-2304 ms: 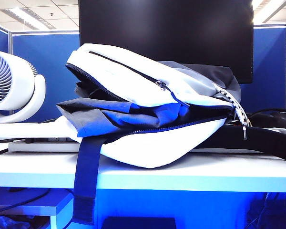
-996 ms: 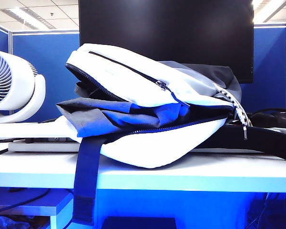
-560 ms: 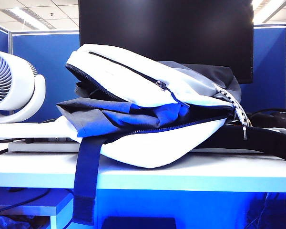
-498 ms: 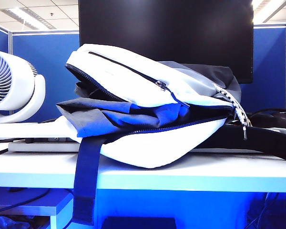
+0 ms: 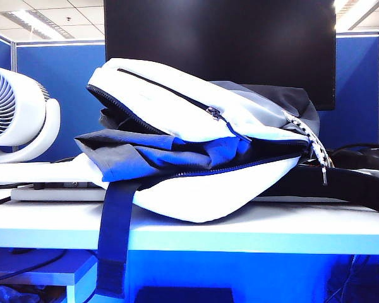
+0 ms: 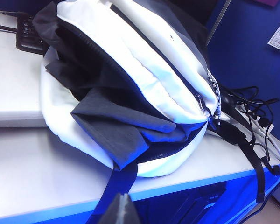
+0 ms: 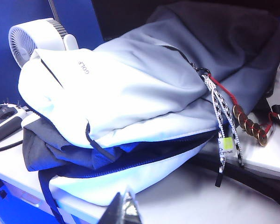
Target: Put the gray clothes into the backpack.
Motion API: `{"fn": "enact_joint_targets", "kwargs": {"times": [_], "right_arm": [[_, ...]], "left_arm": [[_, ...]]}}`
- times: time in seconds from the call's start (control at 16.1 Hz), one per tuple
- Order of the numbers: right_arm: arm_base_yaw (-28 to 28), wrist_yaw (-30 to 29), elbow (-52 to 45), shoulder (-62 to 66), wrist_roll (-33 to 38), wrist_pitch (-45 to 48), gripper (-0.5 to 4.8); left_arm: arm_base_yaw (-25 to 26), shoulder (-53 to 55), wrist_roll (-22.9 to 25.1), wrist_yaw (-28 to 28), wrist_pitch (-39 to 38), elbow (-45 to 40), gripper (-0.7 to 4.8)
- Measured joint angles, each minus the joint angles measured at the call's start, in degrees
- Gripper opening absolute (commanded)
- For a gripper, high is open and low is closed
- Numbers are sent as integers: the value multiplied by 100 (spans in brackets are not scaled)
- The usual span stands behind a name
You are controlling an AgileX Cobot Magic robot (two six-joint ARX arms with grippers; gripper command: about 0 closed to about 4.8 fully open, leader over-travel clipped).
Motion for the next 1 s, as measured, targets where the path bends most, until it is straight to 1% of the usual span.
{"fn": "enact_joint_targets", "kwargs": {"times": [0.12,0.19,0.31,0.44,0.5,0.62,0.81,1.0], "right_arm": [[0,0,0,0,0,4,-1],[2,-2,0,0,0,7,-1],[13,-2,0,0,-2,7,-1],[13,-2,0,0,0,7,-1],[13,-2,0,0,0,4,-1],[15,-2,0,0,0,4,-1],[17,-2,0,-2,0,7,-1],[17,-2,0,-2,0,4,-1]], "left_arm": [[7,0,0,0,-11,0,-5],[114,0,68,13,-42,0,-5],[481,0,599,-286,-125,0,-5],[835,0,992,-448,-111,-4,-5],[1126,0,1255,-562,44,-68,-5],[1506,0,1292,-605,411,-306,-5],[1744,0,1115,-610,752,-577,-5],[1919,-2,1099,-610,970,-754,-5]]}}
